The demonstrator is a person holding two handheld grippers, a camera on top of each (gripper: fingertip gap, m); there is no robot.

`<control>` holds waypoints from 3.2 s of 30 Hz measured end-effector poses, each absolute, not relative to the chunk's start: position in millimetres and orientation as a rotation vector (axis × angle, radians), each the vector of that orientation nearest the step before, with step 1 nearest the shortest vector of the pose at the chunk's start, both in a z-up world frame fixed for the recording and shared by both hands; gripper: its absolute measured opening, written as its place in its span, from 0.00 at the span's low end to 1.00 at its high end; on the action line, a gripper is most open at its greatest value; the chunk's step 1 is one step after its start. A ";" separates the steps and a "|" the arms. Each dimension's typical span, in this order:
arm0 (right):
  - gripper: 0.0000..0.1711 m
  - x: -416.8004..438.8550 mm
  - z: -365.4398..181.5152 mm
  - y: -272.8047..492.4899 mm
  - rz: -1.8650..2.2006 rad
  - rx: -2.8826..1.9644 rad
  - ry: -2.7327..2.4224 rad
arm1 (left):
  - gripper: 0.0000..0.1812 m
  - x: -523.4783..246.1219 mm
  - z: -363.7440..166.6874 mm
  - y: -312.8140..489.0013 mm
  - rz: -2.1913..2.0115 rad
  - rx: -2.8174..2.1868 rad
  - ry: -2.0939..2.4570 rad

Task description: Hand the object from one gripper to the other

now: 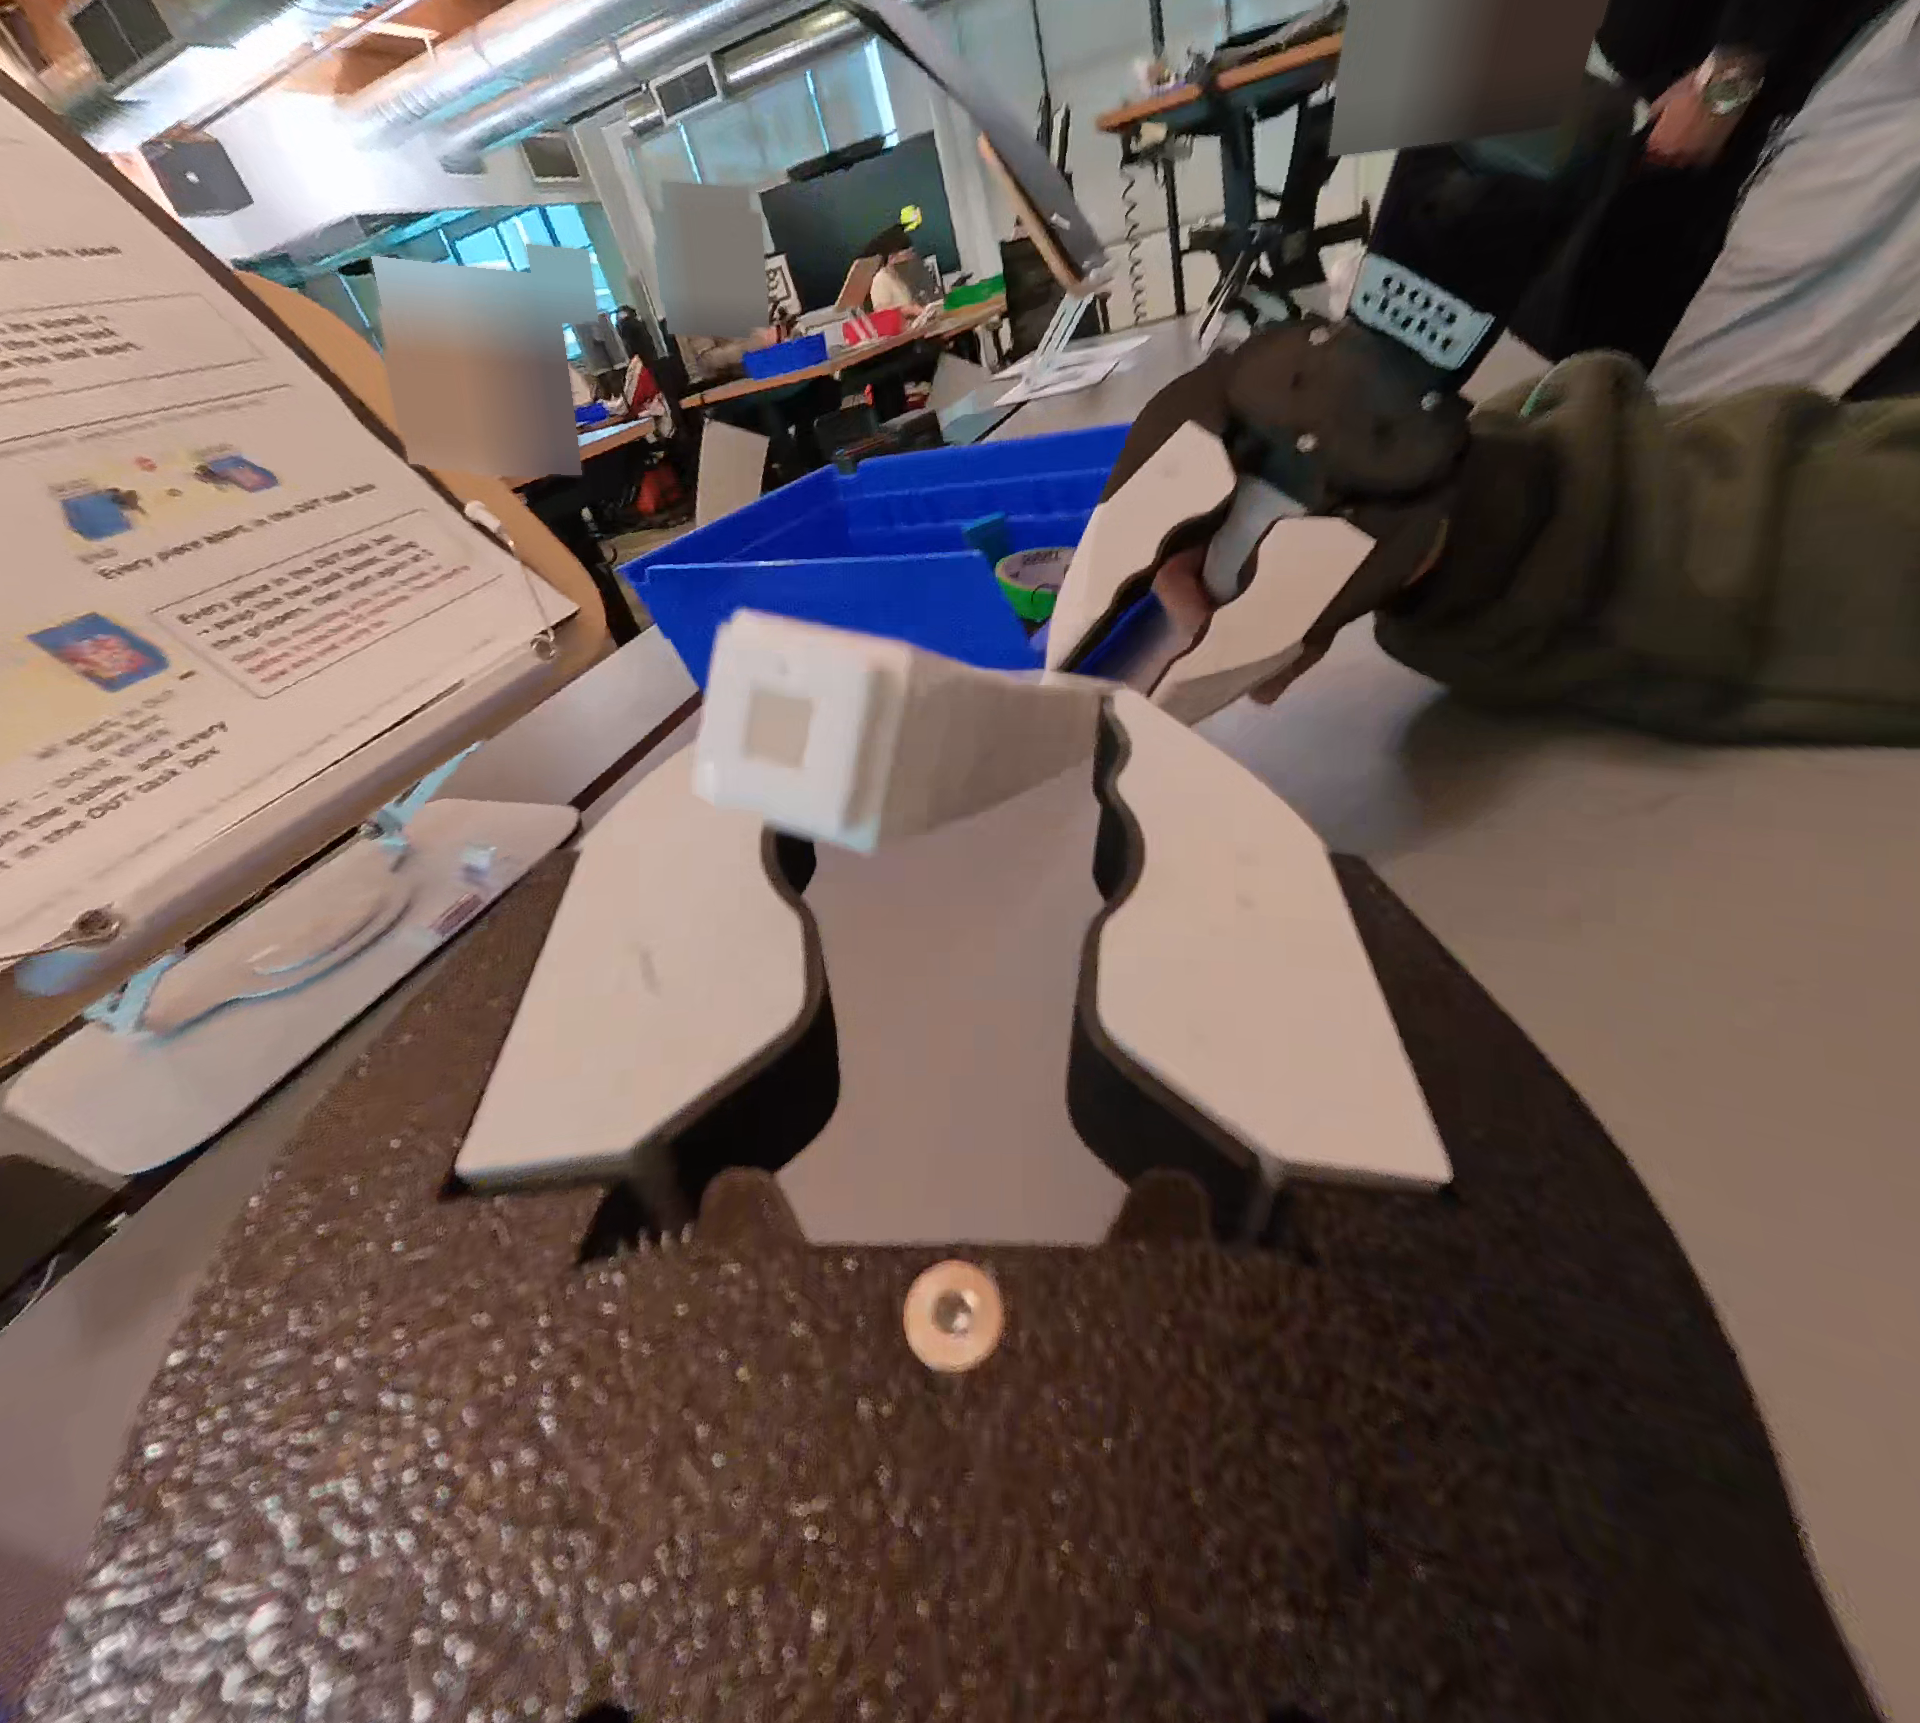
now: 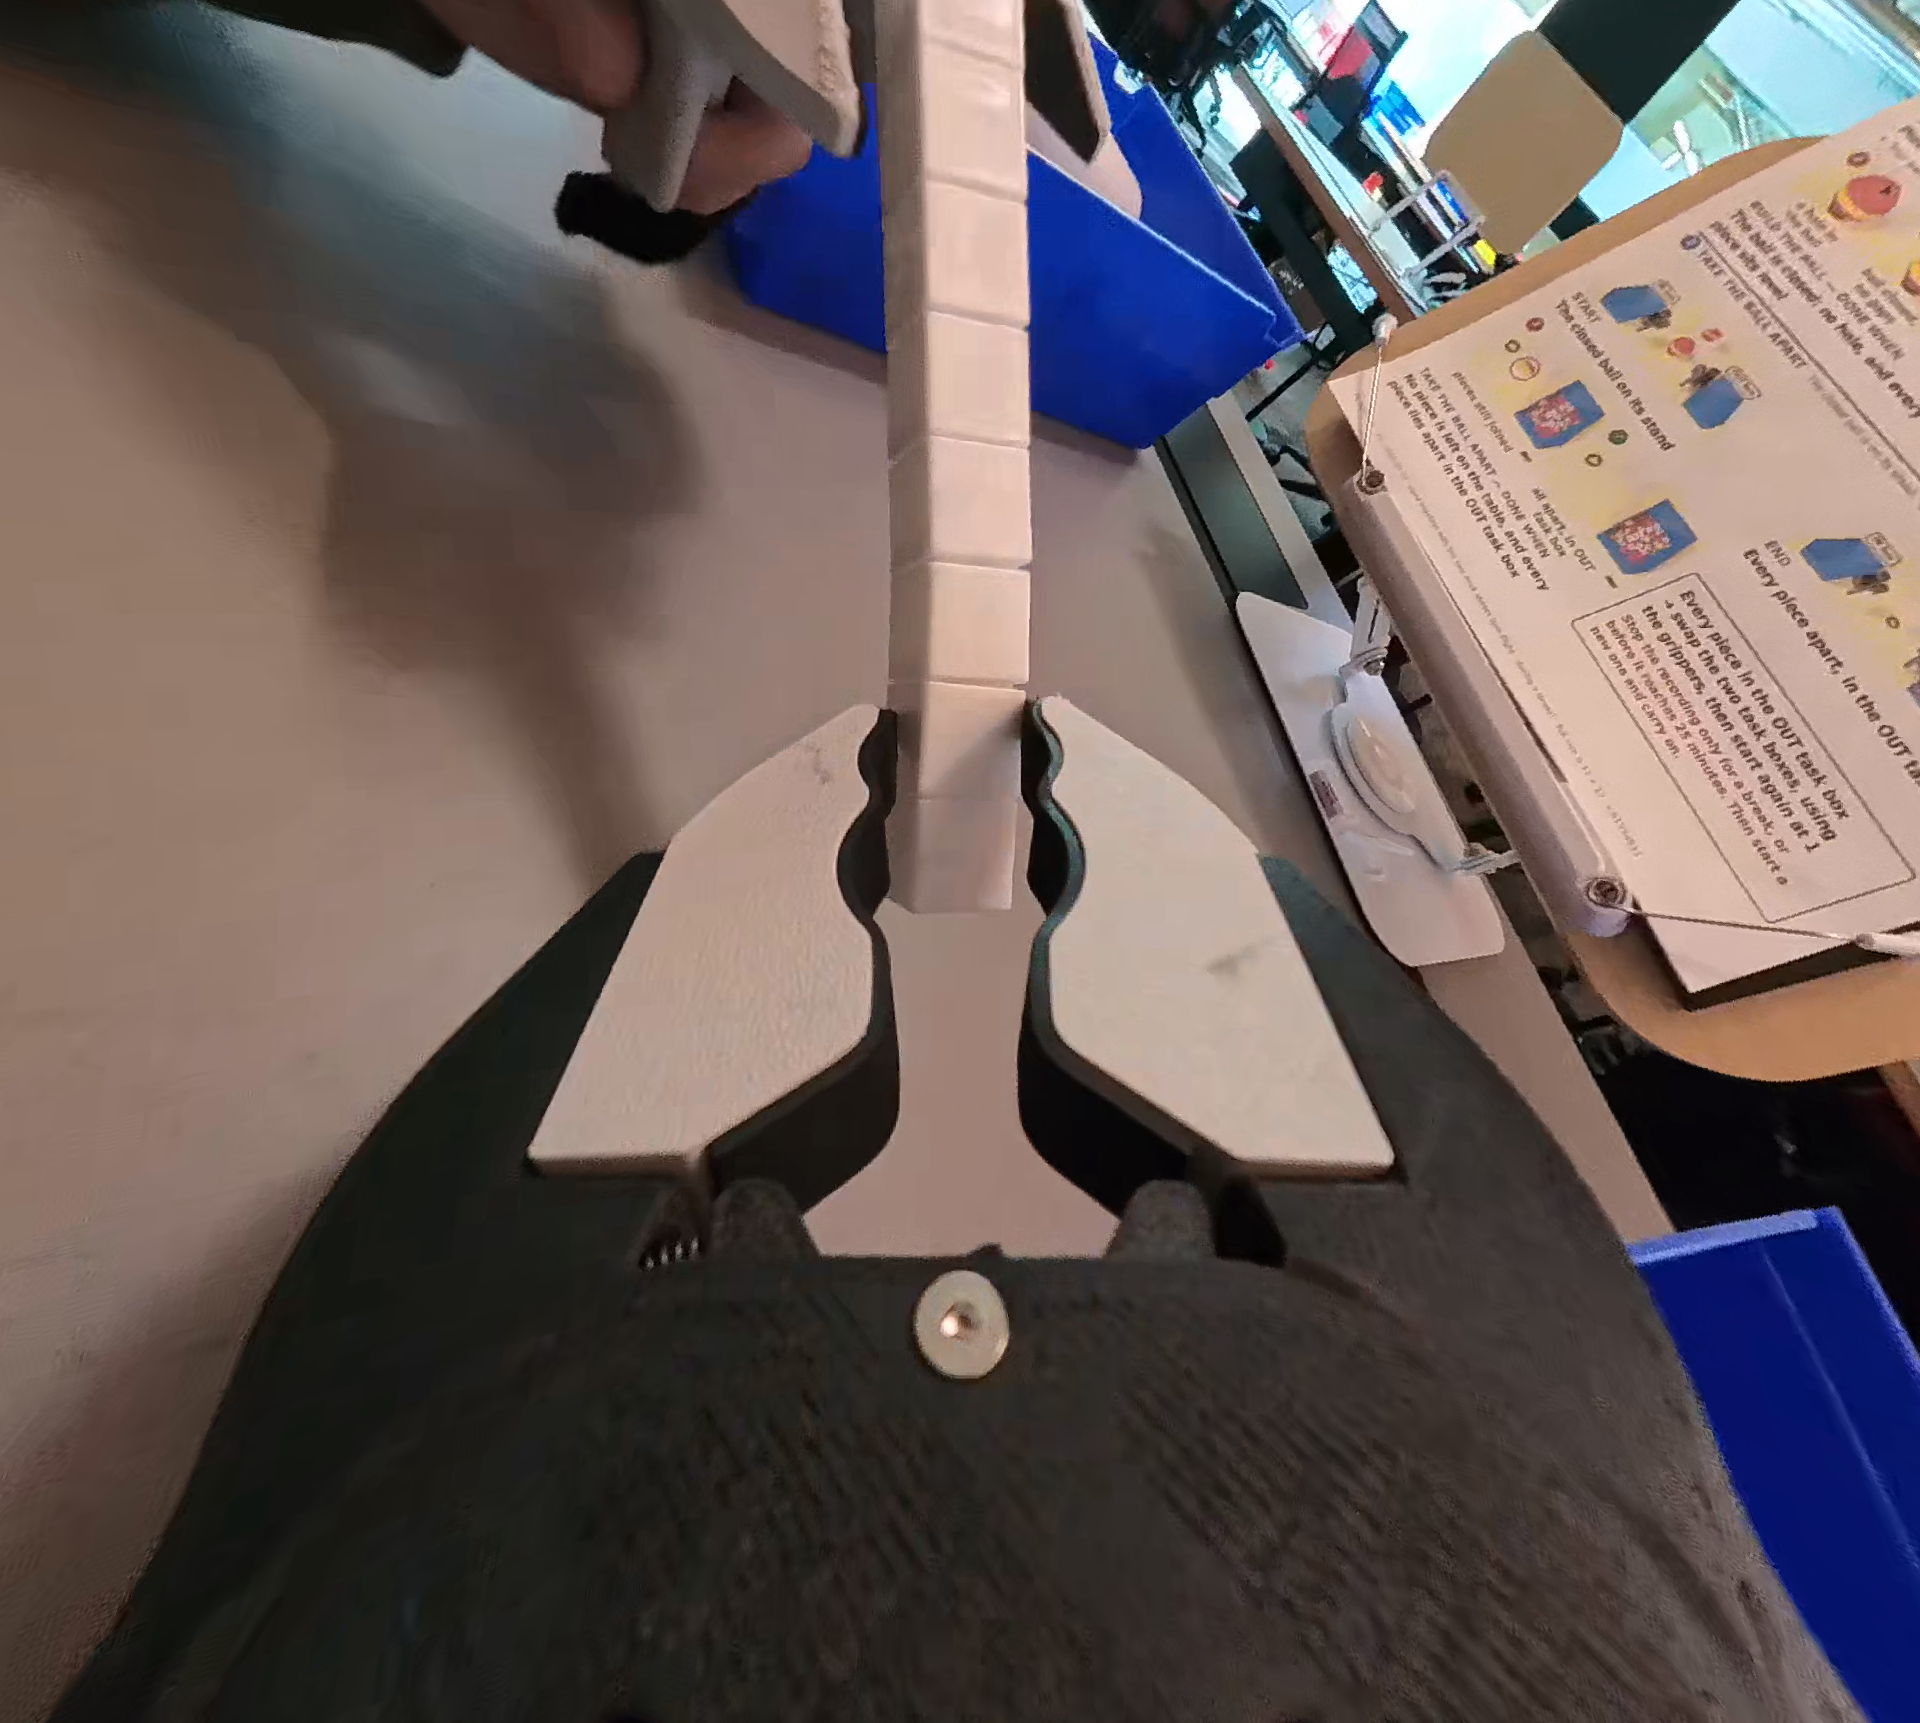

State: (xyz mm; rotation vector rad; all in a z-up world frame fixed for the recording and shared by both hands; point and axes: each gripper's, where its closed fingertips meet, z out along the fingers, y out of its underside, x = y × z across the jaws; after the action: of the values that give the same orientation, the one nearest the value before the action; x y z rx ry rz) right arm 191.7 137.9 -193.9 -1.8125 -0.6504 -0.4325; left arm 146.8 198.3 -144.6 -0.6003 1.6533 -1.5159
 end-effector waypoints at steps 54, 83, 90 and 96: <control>0.12 123.0 -190.7 124.1 0.726 -1.801 -0.409 | 0.18 115.3 -170.1 147.0 -1.676 -0.418 2.050; 0.13 162.9 -200.2 132.6 0.155 -1.844 -0.500 | 0.19 127.9 -135.7 186.8 -1.769 -0.614 1.785; 0.13 155.8 -206.4 129.3 0.144 -1.860 -0.589 | 0.13 118.4 -139.3 188.0 -1.786 -0.619 1.891; 0.13 154.0 -218.9 128.2 0.115 -1.930 -0.648 | 0.13 113.5 -153.6 180.8 -1.760 -0.636 2.017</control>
State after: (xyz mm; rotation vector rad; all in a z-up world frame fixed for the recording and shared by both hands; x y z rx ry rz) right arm 154.0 128.2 -218.9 -1.9300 -0.6485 0.1148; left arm 113.5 180.8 -153.6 -0.6356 2.0170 -1.7604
